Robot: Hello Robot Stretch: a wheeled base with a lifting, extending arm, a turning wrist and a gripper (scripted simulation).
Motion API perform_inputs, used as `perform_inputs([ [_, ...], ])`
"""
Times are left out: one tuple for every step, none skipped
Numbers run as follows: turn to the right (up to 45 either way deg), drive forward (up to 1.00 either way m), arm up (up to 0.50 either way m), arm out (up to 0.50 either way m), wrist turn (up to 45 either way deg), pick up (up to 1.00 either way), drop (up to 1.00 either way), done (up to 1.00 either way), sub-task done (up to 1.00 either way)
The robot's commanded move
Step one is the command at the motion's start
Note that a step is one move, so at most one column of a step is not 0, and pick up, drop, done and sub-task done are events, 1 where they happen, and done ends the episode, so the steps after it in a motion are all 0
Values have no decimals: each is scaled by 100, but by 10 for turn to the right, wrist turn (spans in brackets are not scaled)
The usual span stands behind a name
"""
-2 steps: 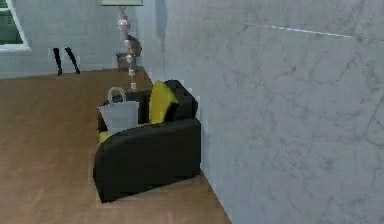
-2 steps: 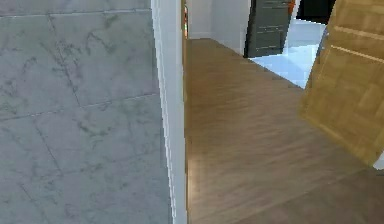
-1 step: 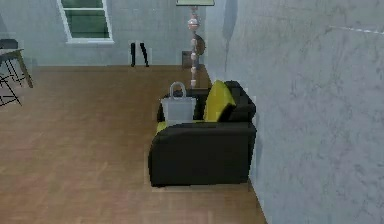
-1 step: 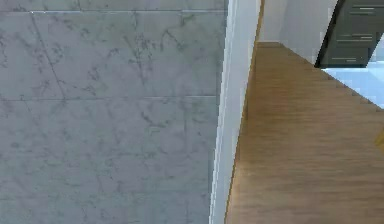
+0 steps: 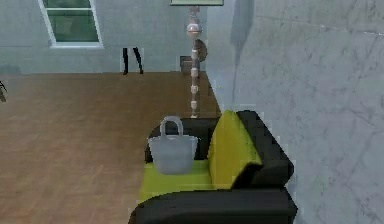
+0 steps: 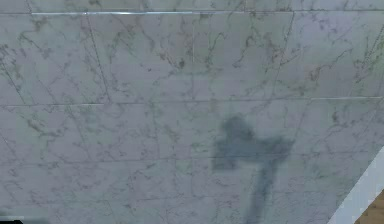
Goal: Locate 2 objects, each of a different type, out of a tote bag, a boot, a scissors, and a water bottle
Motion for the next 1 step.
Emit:
perform_inputs([
  [0, 0, 0, 0, 0, 0, 0, 0, 100],
])
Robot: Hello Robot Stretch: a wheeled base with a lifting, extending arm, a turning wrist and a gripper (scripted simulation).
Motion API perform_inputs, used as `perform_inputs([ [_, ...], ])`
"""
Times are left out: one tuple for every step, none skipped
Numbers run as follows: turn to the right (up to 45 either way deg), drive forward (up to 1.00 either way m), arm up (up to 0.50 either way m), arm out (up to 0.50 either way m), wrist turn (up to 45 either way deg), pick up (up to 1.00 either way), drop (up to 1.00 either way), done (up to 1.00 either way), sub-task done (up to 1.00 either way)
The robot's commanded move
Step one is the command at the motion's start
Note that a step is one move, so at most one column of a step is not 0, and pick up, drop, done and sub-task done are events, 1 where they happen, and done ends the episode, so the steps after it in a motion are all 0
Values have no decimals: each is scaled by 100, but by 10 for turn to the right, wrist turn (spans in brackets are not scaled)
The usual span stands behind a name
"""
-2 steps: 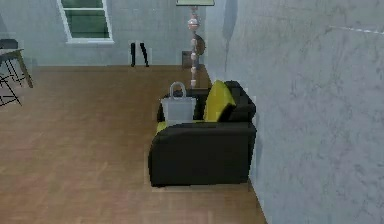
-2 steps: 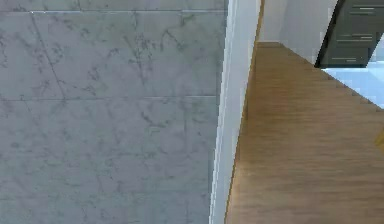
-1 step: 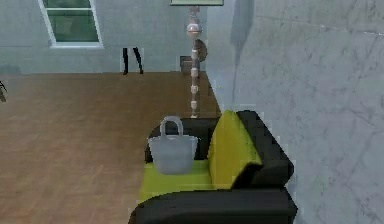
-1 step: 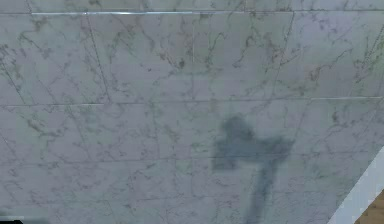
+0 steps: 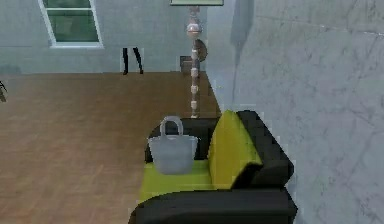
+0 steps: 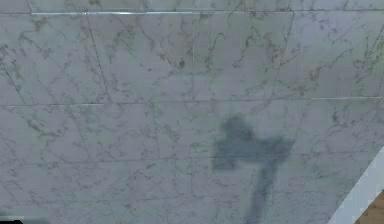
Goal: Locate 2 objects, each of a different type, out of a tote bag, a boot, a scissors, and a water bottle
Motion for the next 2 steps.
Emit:
perform_inputs([
  [-450, 0, 0, 0, 0, 0, 0, 0, 0],
  [-240, 0, 0, 0, 0, 0, 0, 0, 0],
])
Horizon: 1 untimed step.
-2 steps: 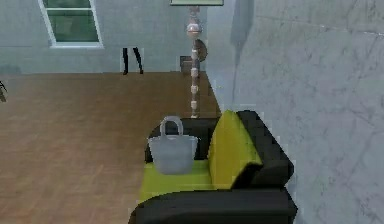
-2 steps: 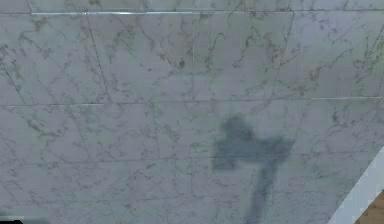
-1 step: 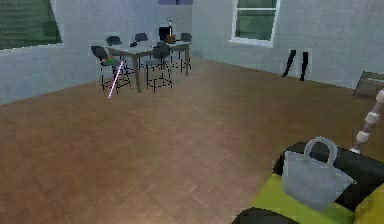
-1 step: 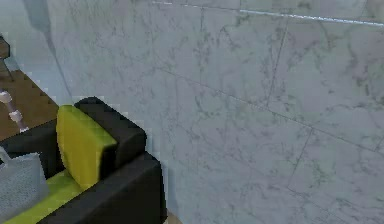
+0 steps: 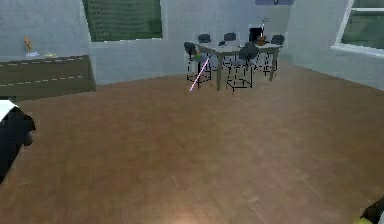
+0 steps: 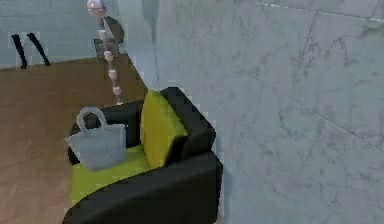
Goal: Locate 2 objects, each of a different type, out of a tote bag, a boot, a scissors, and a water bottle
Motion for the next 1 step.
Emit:
perform_inputs([
  [0, 90, 0, 0, 0, 0, 0, 0, 0],
])
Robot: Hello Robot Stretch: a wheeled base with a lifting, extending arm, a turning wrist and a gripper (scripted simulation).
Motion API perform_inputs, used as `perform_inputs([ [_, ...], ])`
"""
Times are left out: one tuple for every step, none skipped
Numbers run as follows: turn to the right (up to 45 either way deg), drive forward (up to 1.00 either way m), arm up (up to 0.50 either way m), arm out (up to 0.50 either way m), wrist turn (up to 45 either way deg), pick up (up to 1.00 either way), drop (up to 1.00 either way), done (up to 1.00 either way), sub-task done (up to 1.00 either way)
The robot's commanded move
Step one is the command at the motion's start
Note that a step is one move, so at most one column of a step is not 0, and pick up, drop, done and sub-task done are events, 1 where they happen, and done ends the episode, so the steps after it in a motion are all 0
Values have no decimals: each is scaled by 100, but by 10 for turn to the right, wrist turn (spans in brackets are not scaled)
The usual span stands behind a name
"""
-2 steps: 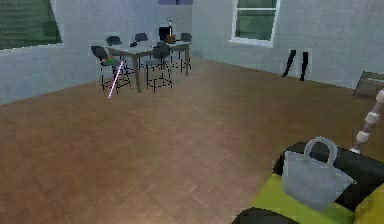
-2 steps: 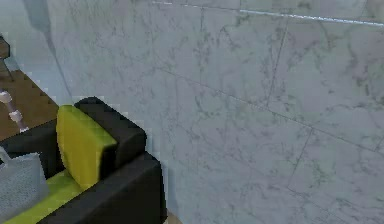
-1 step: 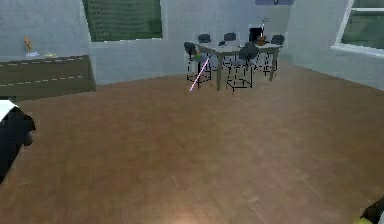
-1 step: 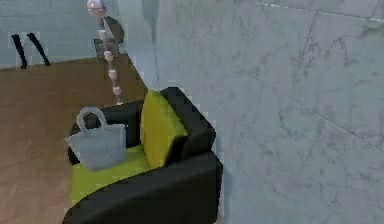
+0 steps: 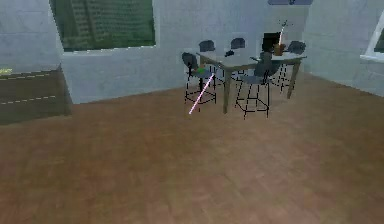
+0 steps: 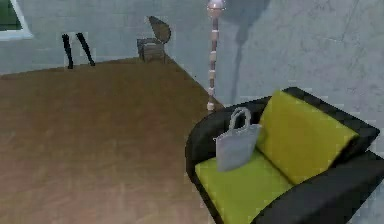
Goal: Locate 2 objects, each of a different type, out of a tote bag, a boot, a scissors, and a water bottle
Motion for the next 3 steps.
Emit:
perform_inputs([
  [450, 0, 0, 0, 0, 0, 0, 0, 0],
  [180, 0, 0, 0, 0, 0, 0, 0, 0],
  [0, 100, 0, 0, 0, 0, 0, 0, 0],
])
